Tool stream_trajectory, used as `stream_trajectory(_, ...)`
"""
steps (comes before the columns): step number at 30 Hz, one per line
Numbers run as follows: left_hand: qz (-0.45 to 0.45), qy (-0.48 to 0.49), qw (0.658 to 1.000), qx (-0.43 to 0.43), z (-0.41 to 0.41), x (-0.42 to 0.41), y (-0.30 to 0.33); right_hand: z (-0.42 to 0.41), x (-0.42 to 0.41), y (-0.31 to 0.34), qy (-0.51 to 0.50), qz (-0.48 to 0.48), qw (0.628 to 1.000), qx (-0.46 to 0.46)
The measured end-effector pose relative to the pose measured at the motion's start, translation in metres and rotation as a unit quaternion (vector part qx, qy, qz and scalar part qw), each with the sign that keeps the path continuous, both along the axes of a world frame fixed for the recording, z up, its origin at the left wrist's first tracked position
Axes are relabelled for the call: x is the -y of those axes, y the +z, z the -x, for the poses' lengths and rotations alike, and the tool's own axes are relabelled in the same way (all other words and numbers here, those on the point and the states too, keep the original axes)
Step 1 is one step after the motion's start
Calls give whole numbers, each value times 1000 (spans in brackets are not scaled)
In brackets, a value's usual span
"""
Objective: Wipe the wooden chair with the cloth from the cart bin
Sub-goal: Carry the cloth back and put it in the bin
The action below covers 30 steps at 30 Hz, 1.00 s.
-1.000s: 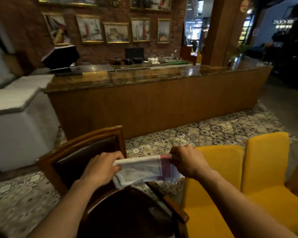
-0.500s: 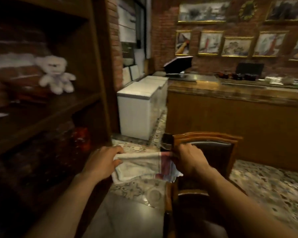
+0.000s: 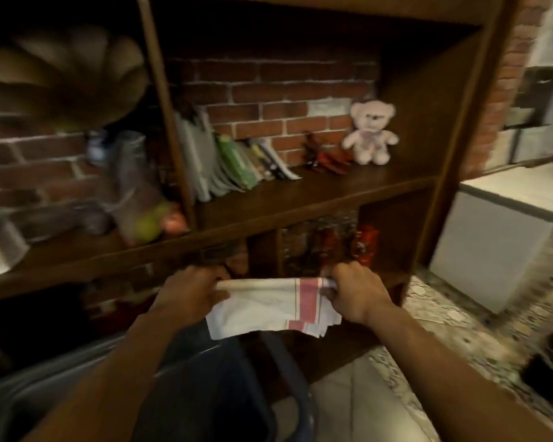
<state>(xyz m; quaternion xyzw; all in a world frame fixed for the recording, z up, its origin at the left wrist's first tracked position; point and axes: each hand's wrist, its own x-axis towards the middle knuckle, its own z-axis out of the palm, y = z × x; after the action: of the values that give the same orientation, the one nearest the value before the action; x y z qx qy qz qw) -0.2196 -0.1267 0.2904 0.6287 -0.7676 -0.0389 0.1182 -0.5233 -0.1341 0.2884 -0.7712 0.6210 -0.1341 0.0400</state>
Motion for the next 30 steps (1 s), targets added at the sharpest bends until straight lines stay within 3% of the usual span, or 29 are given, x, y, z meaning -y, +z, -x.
stream_trajectory(6,-27,132,991,8,-86,-61,-15,-96,11,-18,133,-25,991,19)
stream_trajectory(13,-55,225,973,-13,-150,-107,-44,-183,12,-50,219,-67,973,14)
stream_trajectory(21,-77,286,953,-58,-238,-124,-113,-287,16,-106,231,-104,967,-12)
stream_trajectory(30,-96,295,951,-17,-302,-110,-219,-359,26,-205,218,-86,971,-41)
